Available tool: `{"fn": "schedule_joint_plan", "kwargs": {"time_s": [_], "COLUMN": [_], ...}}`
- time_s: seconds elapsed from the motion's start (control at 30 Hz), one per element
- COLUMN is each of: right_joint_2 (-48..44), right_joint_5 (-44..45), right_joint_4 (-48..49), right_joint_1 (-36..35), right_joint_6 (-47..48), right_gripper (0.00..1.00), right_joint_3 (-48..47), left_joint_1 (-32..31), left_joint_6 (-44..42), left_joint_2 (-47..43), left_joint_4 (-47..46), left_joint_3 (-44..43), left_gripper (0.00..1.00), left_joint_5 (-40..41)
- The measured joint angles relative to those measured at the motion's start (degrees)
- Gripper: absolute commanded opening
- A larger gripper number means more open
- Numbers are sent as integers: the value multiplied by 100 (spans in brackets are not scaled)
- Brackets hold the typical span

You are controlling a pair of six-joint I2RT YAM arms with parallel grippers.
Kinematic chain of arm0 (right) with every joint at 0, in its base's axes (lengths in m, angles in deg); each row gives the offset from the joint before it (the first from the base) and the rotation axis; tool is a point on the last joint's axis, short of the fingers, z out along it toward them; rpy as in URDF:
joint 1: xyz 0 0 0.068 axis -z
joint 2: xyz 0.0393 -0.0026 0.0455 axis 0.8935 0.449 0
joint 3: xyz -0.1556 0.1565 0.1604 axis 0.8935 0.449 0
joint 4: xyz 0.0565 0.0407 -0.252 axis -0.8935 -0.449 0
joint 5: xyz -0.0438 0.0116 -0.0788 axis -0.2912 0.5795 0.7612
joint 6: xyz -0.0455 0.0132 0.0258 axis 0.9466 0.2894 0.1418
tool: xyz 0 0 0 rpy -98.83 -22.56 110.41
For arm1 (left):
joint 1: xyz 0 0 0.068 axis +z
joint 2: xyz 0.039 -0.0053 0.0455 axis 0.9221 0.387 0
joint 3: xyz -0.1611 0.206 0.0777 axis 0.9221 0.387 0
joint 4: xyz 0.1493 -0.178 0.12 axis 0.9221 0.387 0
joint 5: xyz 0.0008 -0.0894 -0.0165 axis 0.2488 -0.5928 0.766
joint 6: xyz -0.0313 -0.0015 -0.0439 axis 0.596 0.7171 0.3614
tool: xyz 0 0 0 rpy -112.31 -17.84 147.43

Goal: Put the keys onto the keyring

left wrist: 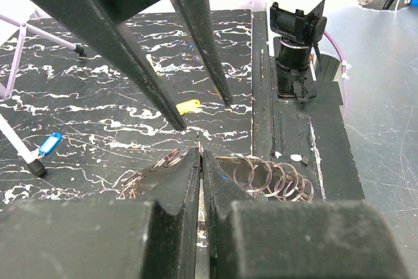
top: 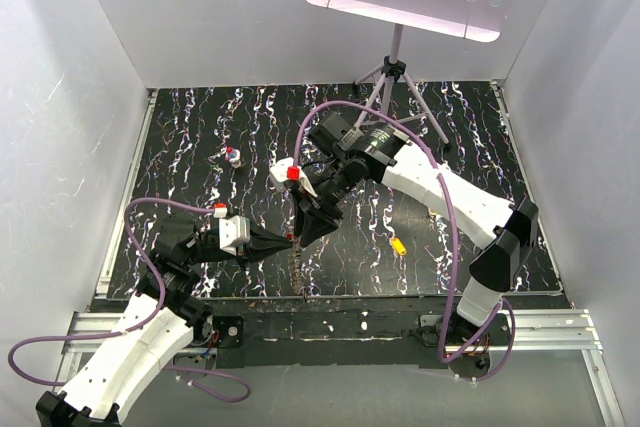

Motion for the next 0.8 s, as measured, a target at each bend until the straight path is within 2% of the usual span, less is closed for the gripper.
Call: {"fn": "schedule_joint_plan", "kwargs": {"time_s": [0.3, 0.8], "right_joint_2": [2, 11], "right_joint_5": [-46, -44], "right_joint_4": [0, -11], "right_joint_1": [-166, -164], "right_joint_6": [20, 26], "right_gripper": [32, 35], "right_joint_3": [0, -2], "left_joint_1": [-2, -2], "left_joint_6": [4, 20], "left_joint_2": [-15, -33], "left_joint_4": [-4, 11], "left_joint_3": [0, 2], "left_gripper": [0, 0], "left_joint_5": [-48, 0]}}
